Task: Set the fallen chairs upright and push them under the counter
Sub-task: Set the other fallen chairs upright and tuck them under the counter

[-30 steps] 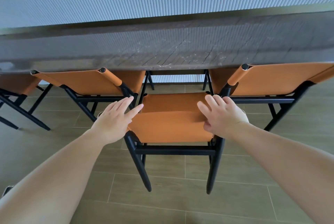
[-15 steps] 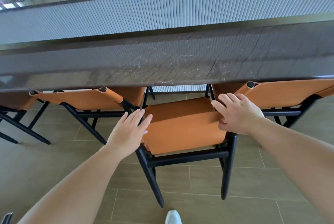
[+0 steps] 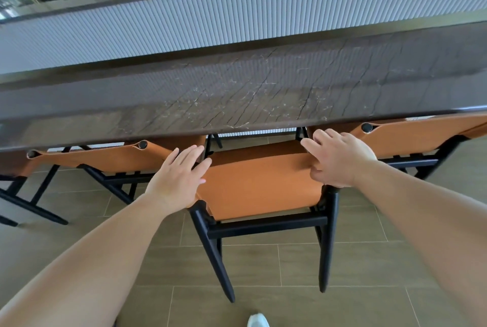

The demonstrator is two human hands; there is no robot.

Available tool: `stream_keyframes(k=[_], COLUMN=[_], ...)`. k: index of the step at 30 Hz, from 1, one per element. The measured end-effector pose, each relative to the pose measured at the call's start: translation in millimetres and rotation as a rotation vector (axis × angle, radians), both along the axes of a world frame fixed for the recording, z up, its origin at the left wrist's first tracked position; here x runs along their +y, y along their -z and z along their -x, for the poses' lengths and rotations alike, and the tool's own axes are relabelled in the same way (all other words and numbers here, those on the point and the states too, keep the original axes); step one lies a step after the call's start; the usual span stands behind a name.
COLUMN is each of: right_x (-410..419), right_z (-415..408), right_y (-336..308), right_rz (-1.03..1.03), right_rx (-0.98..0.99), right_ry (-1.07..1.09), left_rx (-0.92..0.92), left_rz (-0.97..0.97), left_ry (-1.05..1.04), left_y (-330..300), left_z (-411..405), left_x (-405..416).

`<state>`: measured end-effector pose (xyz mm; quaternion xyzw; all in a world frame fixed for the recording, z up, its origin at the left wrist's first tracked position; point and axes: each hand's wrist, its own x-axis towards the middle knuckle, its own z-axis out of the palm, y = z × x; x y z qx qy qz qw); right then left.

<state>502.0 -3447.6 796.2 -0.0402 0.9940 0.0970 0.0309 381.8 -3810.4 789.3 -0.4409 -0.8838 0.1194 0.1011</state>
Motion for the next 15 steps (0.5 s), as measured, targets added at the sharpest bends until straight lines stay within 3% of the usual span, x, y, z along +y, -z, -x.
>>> stream_keyframes(k=[15], right_x=[-46.7], right_z=[34.1], right_y=[1.9], right_rz=[0.040], right_rx=[0.049], right_ry=[0.088], left_rx=[-0.021], left_rz=[0.164], left_ry=[0.033], left_y=[-11.5], left_z=[98.0], left_x=[-13.1])
